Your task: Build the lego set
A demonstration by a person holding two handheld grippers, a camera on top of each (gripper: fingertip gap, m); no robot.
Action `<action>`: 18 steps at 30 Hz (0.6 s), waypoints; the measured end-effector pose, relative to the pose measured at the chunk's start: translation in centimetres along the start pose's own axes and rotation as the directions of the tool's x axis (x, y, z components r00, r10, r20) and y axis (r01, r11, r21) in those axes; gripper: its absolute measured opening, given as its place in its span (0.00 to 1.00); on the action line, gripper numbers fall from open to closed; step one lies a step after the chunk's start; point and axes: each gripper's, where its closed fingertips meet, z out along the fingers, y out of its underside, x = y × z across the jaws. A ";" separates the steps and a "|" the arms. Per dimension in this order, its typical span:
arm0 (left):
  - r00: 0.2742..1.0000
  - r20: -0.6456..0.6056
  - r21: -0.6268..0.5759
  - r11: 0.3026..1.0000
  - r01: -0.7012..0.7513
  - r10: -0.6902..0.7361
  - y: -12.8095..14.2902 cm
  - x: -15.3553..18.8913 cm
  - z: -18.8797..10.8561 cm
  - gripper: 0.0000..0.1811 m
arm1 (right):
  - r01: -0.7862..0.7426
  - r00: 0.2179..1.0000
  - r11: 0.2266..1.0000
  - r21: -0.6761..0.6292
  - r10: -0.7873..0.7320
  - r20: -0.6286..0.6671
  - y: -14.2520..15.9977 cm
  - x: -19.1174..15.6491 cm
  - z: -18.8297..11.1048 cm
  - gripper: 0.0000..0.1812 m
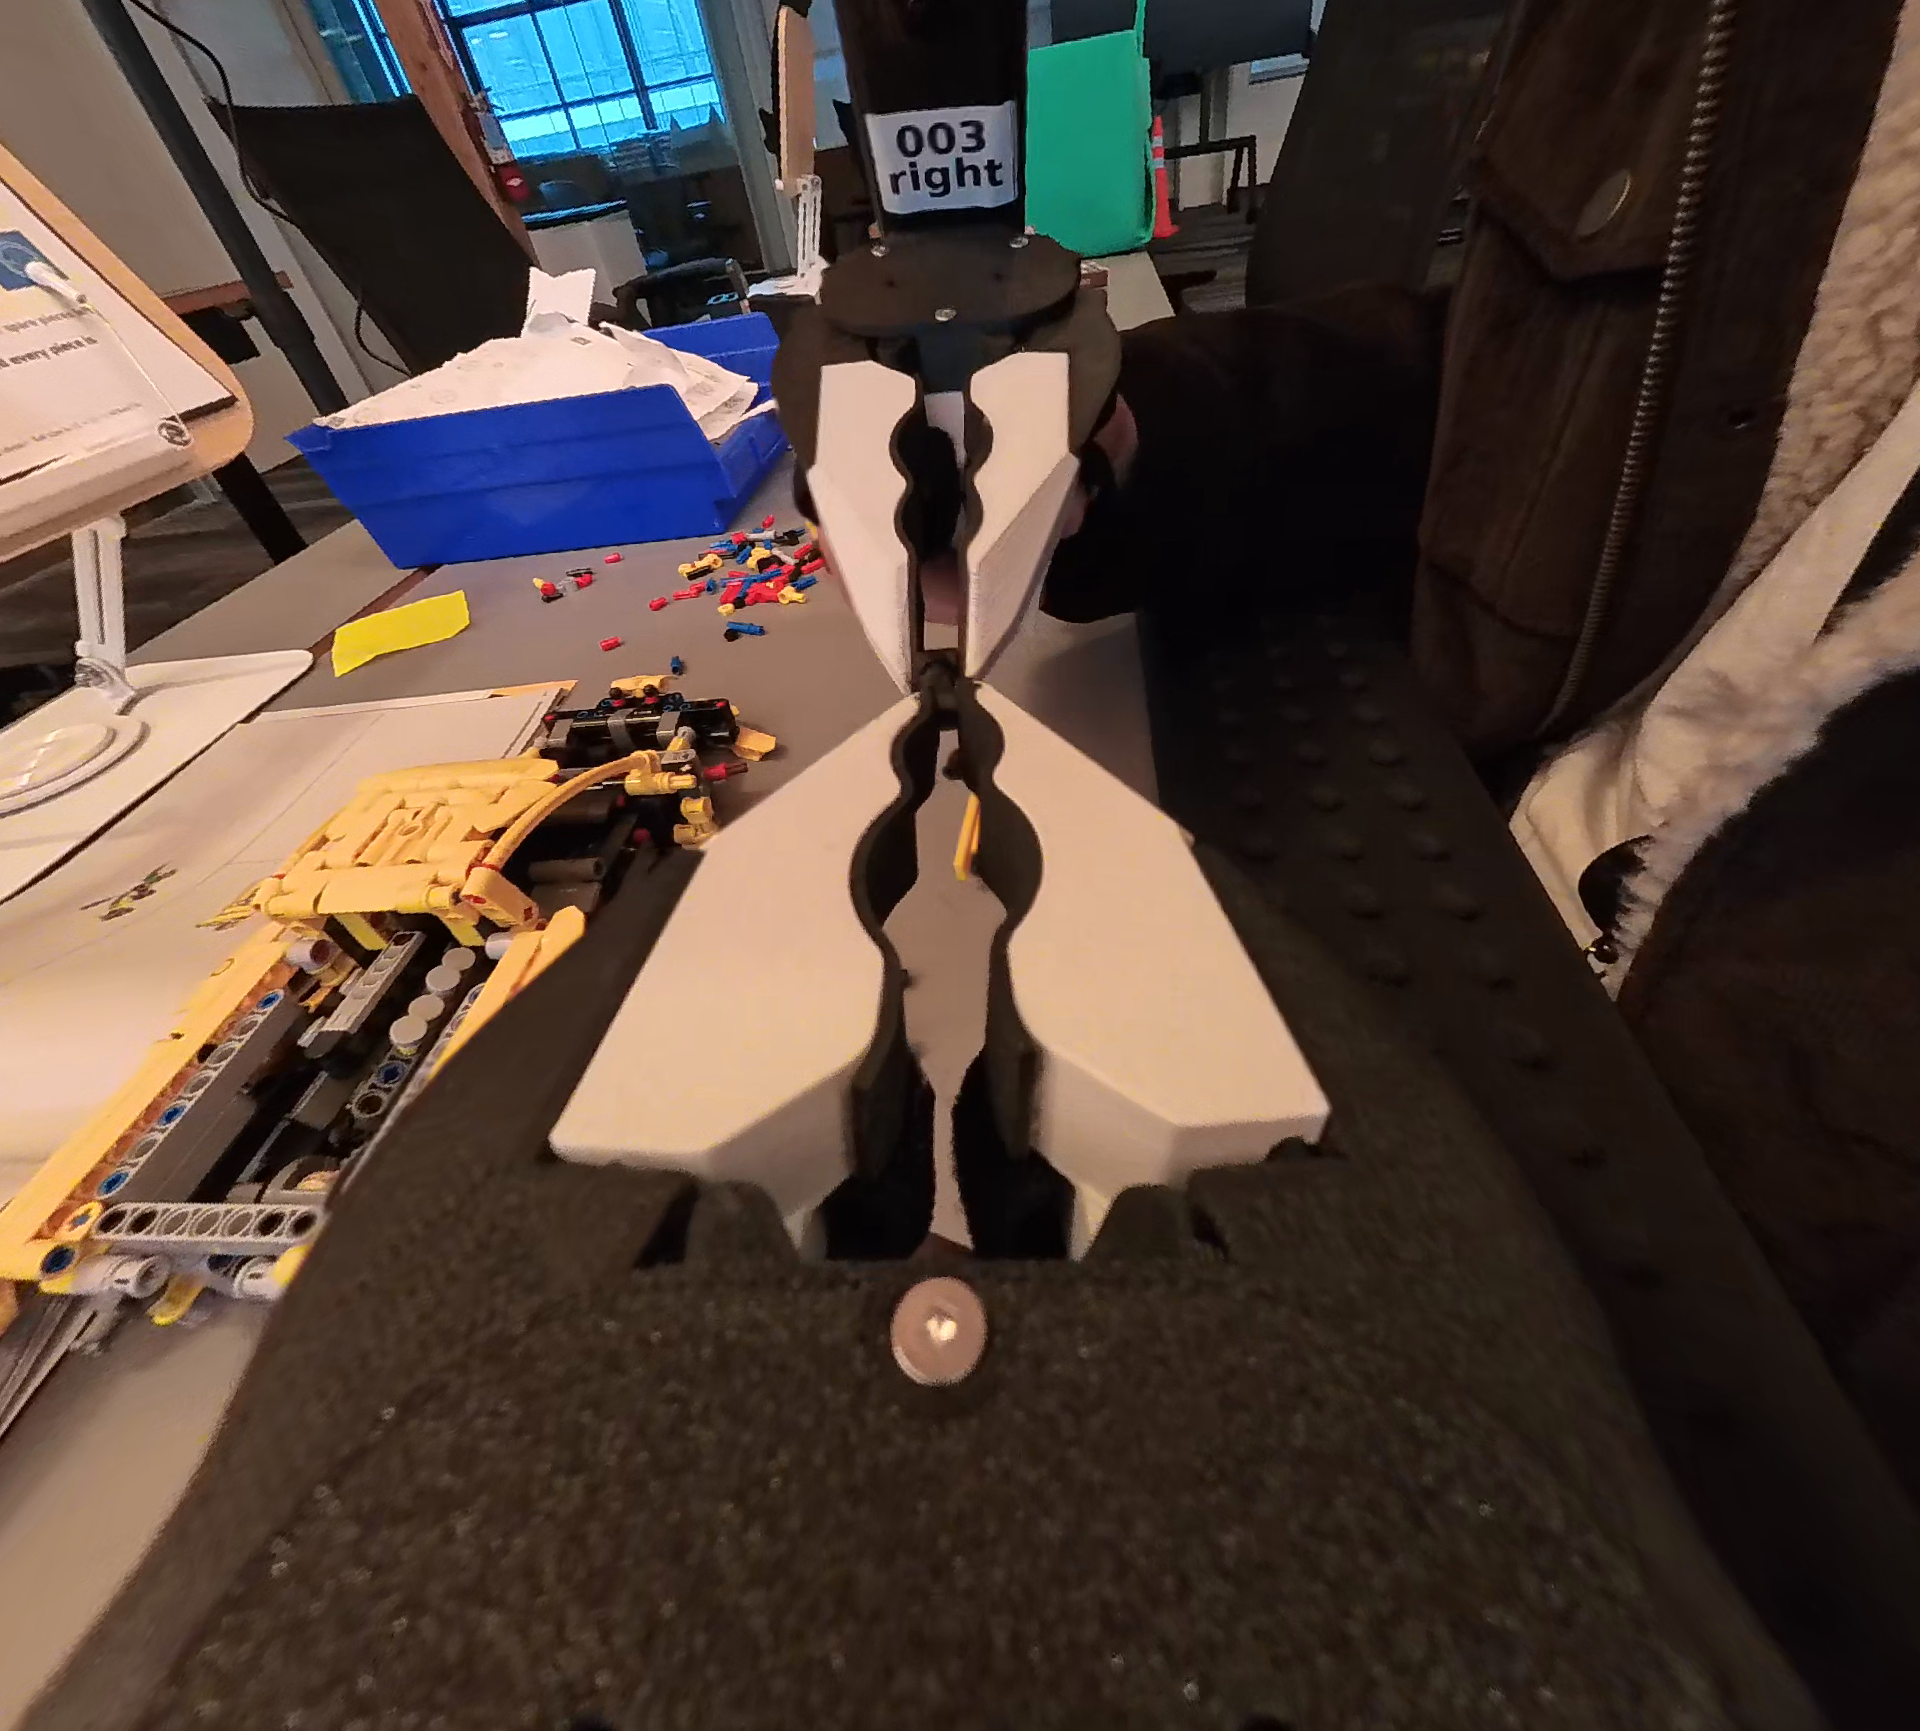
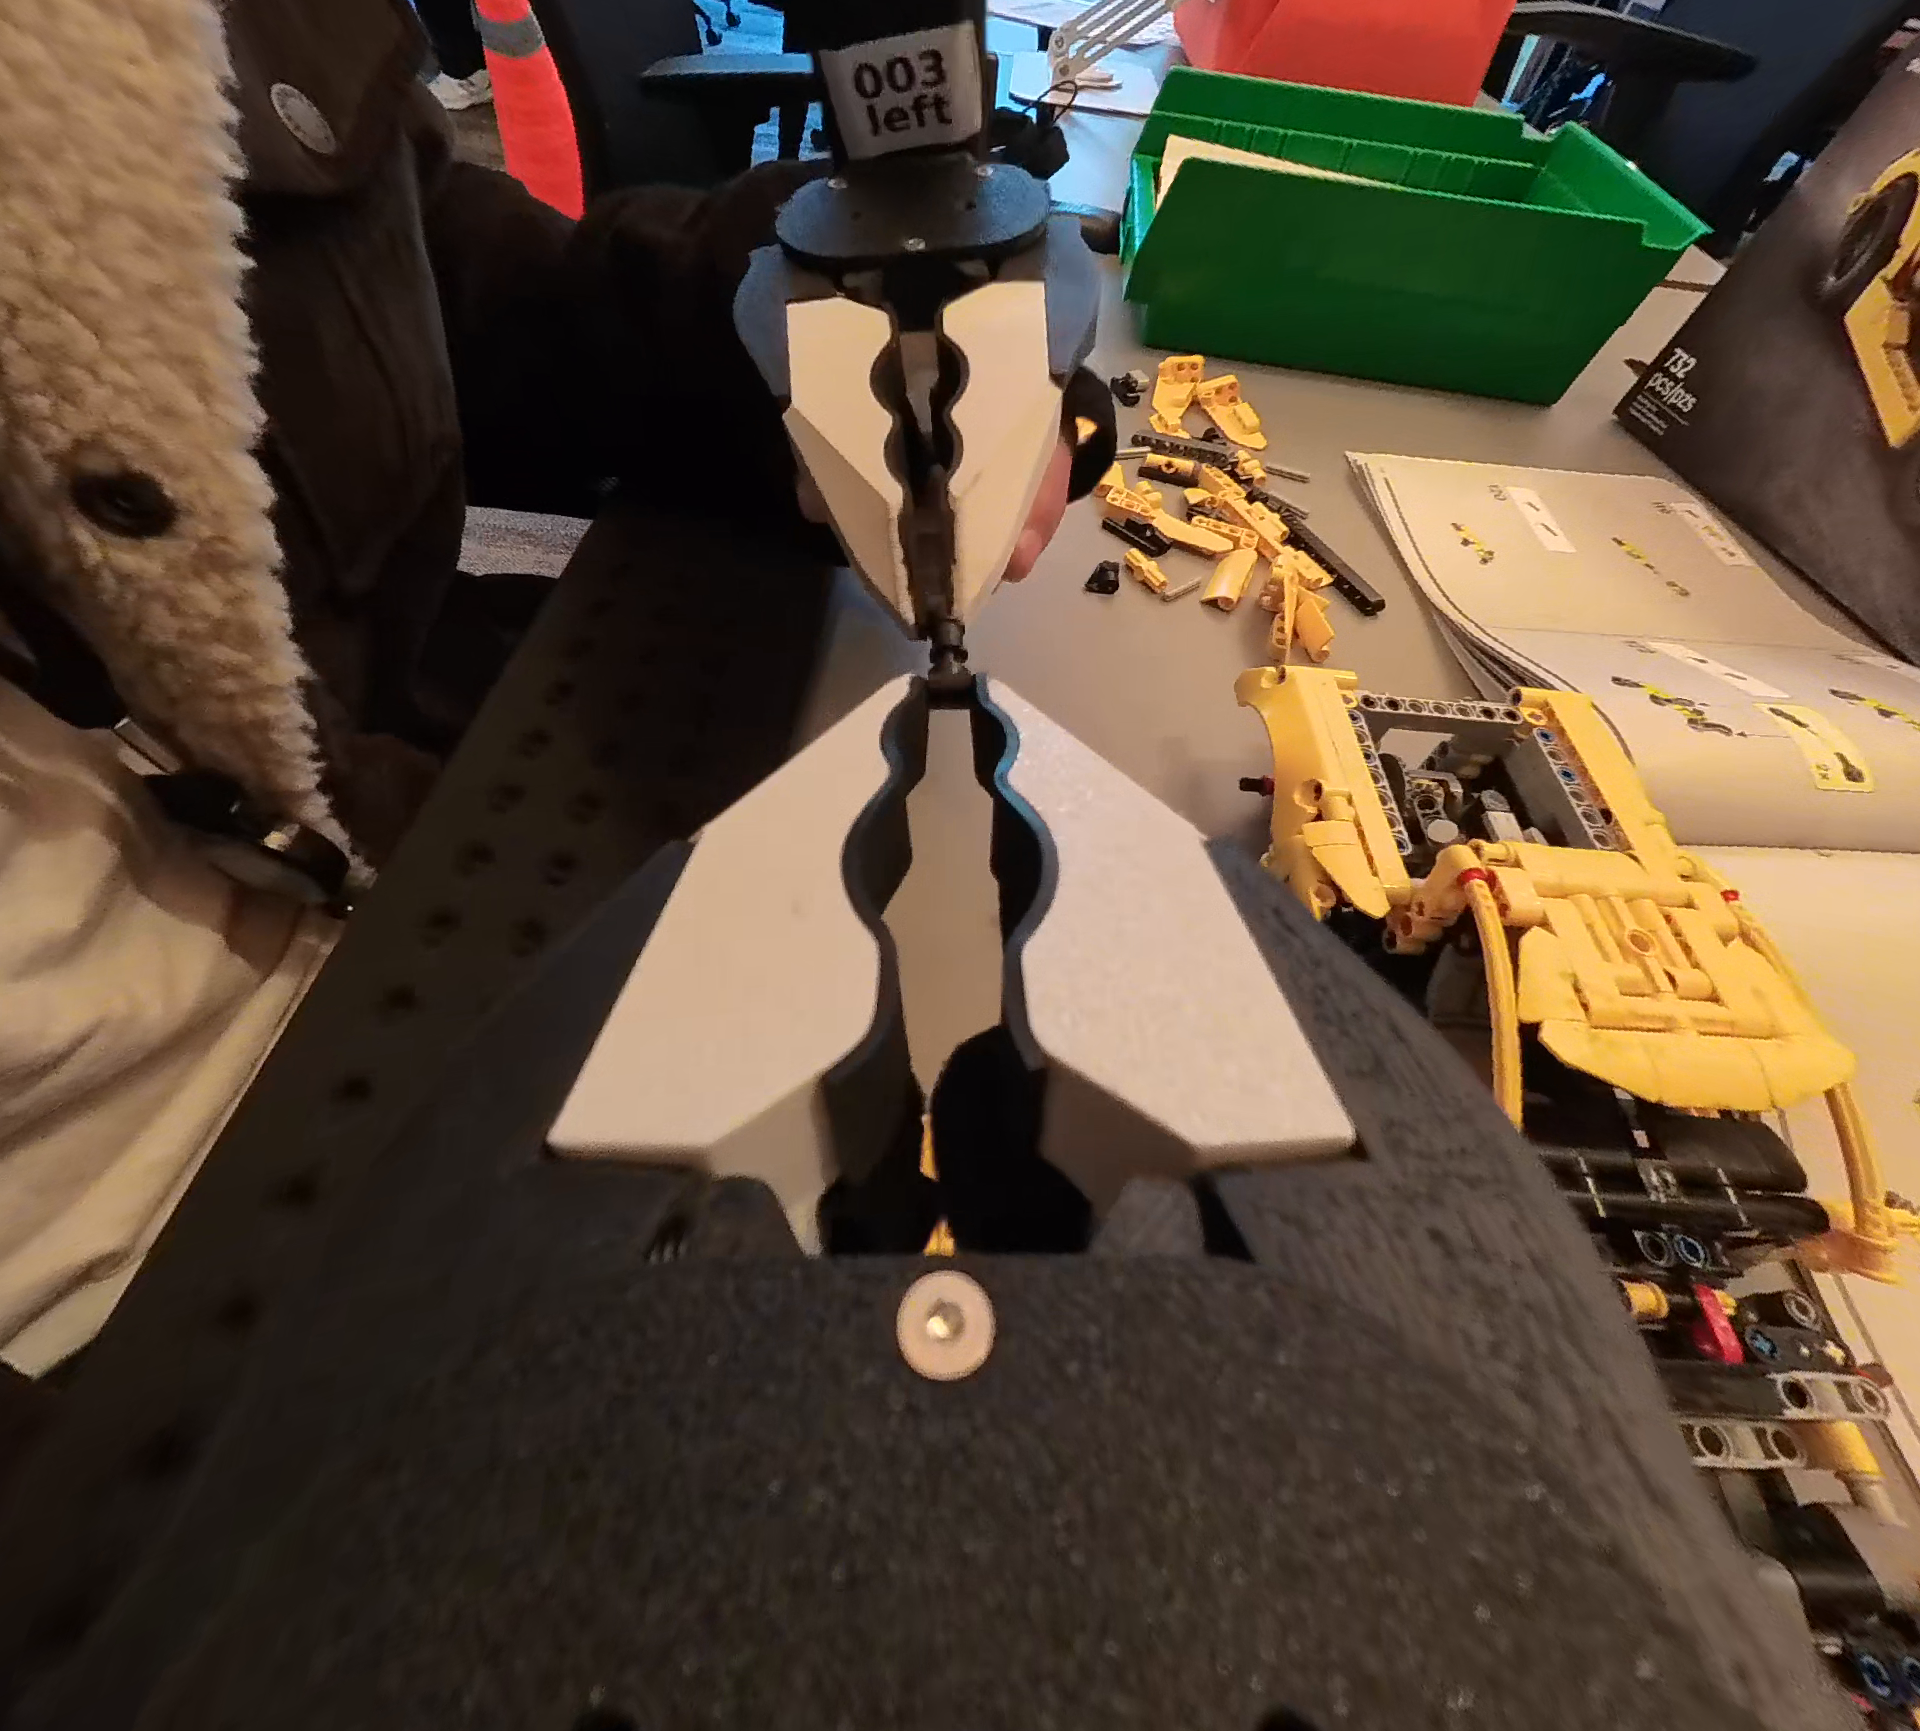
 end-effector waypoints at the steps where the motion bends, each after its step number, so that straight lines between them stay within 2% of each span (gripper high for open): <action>1: 1.000 -0.002 0.004 1.000 0.001 -0.001 0.0 0.1 0.0 0.02 | 0.000 1.000 1.000 -0.008 0.000 0.006 0.0 -0.1 0.0 0.04; 10: 1.000 0.008 0.031 0.999 -0.022 0.022 -0.3 0.1 0.1 0.02 | -0.068 0.997 0.997 0.045 0.066 0.047 -0.5 -0.3 0.0 0.04; 12: 0.999 0.020 0.010 0.999 -0.038 0.038 0.1 0.0 0.2 0.01 | -0.067 0.997 0.998 0.005 0.067 0.039 0.1 -0.2 0.2 0.04; 14: 1.000 0.024 0.055 0.998 -0.022 0.020 -0.7 -0.1 0.1 0.02 | -0.106 0.993 0.992 0.074 0.101 0.061 -0.8 -0.2 0.0 0.03; 18: 0.996 0.085 0.036 0.998 -0.043 0.039 -0.5 -1.1 0.1 0.02 | -0.067 0.998 0.995 0.071 0.067 0.004 -0.7 0.8 0.1 0.04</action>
